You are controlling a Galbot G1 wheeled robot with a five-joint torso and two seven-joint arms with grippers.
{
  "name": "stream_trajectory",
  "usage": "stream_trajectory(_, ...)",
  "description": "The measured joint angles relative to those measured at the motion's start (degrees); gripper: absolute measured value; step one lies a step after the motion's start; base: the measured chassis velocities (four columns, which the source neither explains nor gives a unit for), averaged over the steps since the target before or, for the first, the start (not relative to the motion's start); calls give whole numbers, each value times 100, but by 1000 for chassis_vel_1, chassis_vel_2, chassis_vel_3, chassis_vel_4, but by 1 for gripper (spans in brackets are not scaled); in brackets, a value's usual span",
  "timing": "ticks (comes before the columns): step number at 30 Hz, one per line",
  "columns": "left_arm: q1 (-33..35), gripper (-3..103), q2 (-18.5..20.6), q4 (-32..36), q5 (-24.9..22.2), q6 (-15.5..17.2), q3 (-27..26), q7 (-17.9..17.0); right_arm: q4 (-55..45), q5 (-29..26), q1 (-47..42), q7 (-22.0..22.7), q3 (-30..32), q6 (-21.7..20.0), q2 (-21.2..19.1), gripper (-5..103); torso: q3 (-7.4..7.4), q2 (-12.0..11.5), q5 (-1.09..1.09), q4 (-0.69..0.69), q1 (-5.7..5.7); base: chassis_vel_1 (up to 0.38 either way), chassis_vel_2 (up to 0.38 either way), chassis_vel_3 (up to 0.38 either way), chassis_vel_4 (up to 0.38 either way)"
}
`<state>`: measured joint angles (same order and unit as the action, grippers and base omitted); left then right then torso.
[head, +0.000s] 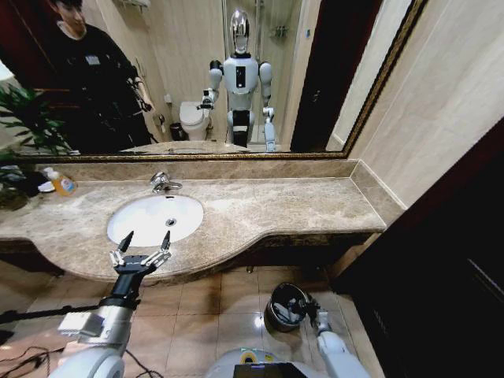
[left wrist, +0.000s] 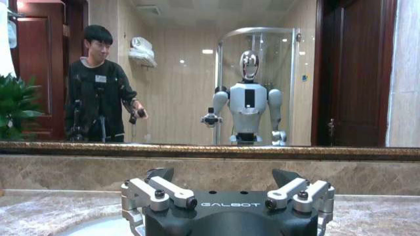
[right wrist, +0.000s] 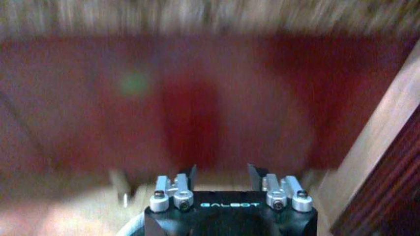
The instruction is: Pick up the trash from the sink and place it in the trash bin.
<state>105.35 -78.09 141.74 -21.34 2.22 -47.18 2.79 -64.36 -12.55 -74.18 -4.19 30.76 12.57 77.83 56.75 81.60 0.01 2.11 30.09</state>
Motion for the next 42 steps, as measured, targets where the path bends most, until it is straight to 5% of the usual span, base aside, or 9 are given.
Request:
stream_trajectory(2,0,100,0,0,0,0,1,1,-1607,-561,-636,142,130,-413,-178,63,0,0,-1,-1,-1,0,0,0,0)
stream_trajectory(5,0,100,0,0,0,0,1,1,-2694,-850,-1020,281,278,-636,-245,69,-1,0,-2,0,0,0,0,0,0)
stream_trajectory(6,0,100,0,0,0,0,0,1,-3831,-999,-1398,326,478,-858,-271,80,-1,0,-3,0,-1,0,0,0,0)
stream_trajectory(15,0,100,0,0,0,0,0,0,-6489,-621,-1963,419,803,-1326,-19,100,-1,0,-2,0,-1,0,0,0,0)
stream_trajectory(29,0,100,0,0,0,0,0,0,-7039,-286,-1748,308,679,-2055,-47,100,0,0,-1,0,0,0,0,0,0)
stream_trajectory(42,0,100,0,0,0,0,0,0,-7020,-274,-1741,326,665,-2086,-52,100,0,0,-1,0,-1,0,0,0,0)
